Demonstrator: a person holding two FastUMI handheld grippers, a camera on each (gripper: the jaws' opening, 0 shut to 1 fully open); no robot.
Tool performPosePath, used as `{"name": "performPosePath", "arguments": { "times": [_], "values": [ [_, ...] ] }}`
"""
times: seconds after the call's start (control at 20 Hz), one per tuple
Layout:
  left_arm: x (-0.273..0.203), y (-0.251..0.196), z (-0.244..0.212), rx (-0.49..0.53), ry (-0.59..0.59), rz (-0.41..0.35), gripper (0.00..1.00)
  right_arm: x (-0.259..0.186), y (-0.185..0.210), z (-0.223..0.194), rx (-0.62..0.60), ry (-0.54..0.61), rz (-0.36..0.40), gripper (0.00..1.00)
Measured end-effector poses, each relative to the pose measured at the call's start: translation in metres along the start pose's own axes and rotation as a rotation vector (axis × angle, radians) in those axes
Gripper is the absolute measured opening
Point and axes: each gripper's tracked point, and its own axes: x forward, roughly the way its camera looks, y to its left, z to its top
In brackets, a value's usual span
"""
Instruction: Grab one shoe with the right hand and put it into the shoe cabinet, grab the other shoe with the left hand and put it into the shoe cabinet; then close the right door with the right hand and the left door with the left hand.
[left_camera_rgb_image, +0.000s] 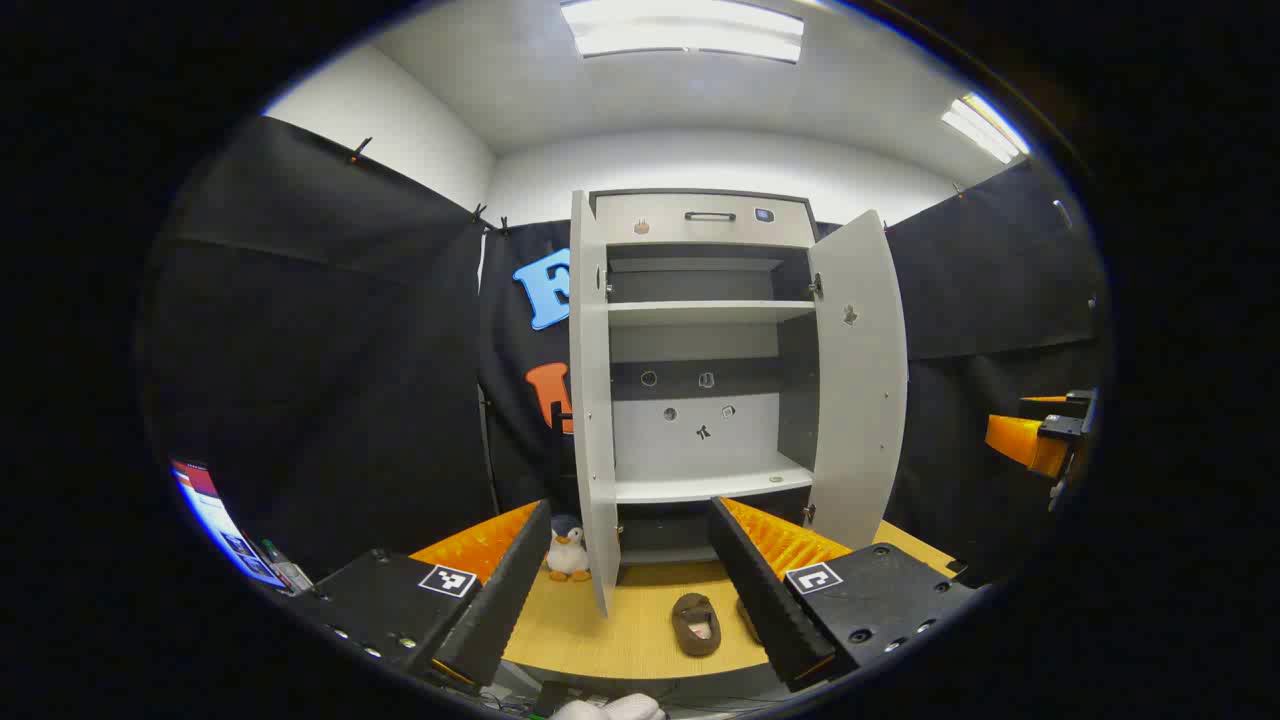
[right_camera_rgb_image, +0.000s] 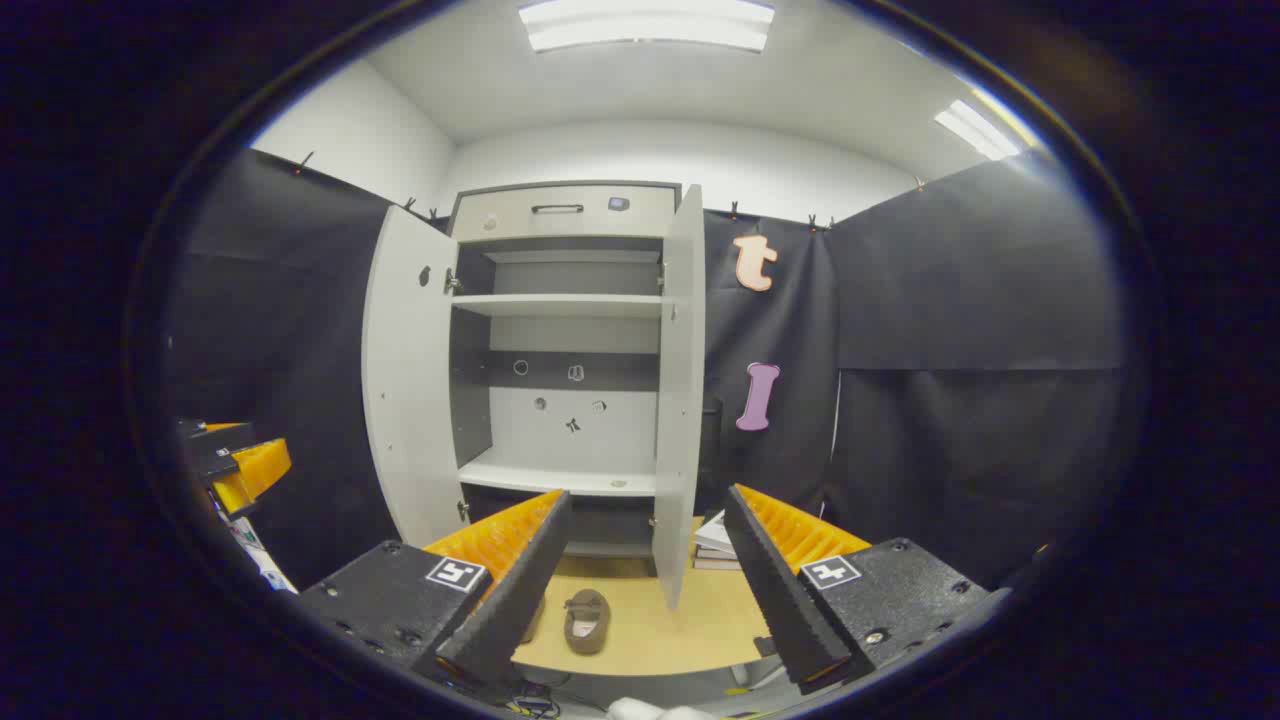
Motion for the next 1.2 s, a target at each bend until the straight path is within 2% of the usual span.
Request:
{"name": "performPosePath", "arguments": {
  "times": [0.35,0.4,0.45,0.75,0.95,1.1,1.15,1.2],
  "values": [
    [0.001,0.002,-0.005,-0.003,0.014,0.006,0.96,0.002,0.003,-0.008,-0.012,0.013,-0.008,0.99],
    [0.001,0.002,-0.005,-0.002,0.018,0.005,1.00,0.003,0.003,-0.009,-0.025,0.015,-0.014,0.99],
    [0.001,0.003,-0.007,-0.002,0.022,0.005,0.96,0.003,0.001,-0.009,-0.034,0.014,-0.025,0.99],
    [0.001,0.003,-0.009,-0.005,0.028,0.013,0.96,0.007,0.019,-0.022,-0.029,0.043,0.007,0.99],
    [-0.001,0.009,-0.013,-0.020,0.028,0.039,0.96,0.033,0.039,-0.059,-0.080,0.119,0.058,0.99],
    [-0.008,0.023,-0.021,-0.022,0.035,0.074,0.96,0.064,0.064,-0.103,-0.077,0.217,0.126,1.00],
    [-0.006,0.025,-0.022,-0.026,0.044,0.086,1.00,0.075,0.071,-0.120,-0.077,0.257,0.146,1.00],
    [-0.004,0.026,-0.024,-0.030,0.051,0.093,0.96,0.086,0.078,-0.143,-0.078,0.299,0.166,0.99]
  ]
}}
